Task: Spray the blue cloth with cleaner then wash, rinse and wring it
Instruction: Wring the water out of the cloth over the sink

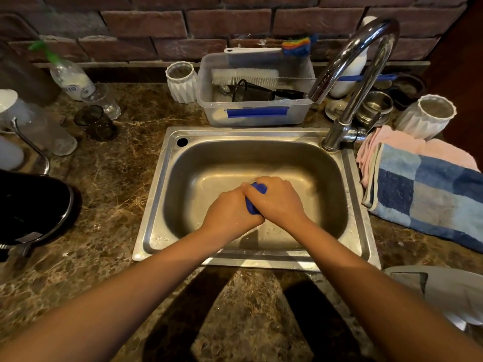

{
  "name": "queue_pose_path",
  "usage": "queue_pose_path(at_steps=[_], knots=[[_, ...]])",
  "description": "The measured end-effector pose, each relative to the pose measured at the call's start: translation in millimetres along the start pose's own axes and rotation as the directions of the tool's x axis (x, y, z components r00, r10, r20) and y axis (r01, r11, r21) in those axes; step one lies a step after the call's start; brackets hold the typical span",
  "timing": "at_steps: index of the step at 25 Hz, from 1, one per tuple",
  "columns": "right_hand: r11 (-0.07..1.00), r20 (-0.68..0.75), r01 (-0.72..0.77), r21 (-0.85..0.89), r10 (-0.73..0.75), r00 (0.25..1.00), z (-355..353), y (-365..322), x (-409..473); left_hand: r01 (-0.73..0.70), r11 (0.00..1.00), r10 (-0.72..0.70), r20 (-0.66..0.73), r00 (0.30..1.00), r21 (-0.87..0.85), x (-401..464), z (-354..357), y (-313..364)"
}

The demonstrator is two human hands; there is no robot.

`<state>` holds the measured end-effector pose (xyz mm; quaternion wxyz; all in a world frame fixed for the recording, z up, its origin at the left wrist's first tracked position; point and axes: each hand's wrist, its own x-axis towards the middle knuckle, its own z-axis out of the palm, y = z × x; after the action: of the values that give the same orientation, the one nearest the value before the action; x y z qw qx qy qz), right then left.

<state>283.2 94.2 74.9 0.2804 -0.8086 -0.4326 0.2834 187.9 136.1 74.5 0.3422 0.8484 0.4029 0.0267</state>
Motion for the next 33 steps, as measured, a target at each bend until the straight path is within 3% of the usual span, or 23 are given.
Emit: queue_pose_path(at_steps=[5,9,15,22,25,27,29,31,33], knots=[[0.962,0.017,-0.192,0.193,0.192,0.981,14,13,6,0.021,0.991,-0.007,-0.106,0.994,0.131,1,13,-7],[0.885,0.158,-0.325,0.333,0.288,0.945,16,14,10,-0.053,0.981,0.059,-0.030,0.998,0.186,3,11,-17],[0.825,0.411,-0.437,0.359,0.280,0.867,-1,6,8,-0.135,0.985,0.137,-0.017,0.990,0.106,-4,3,-20],[0.614,0.478,-0.578,0.537,0.343,0.809,-3,12,0,-0.215,0.953,0.221,-0.003,0.975,0.214,-7,-2,-13],[0.572,0.487,-0.578,0.582,0.324,0.811,-1,13,-5,-0.255,0.941,0.267,-0.027,0.963,0.222,-9,-1,-17],[0.671,0.421,-0.512,0.536,0.313,0.851,6,12,-7,-0.283,0.942,0.300,-0.074,0.951,0.183,-13,5,-26],[0.814,0.269,-0.335,0.474,0.228,0.936,14,14,-8,-0.284,0.947,0.303,-0.124,0.945,0.148,-15,10,-34],[0.864,0.157,-0.192,0.466,0.133,0.979,22,19,-9,-0.257,0.957,0.275,-0.140,0.951,0.138,-17,12,-37],[0.870,0.119,-0.159,0.467,0.116,0.986,25,23,-11,-0.220,0.970,0.234,-0.141,0.962,0.108,-19,13,-35]])
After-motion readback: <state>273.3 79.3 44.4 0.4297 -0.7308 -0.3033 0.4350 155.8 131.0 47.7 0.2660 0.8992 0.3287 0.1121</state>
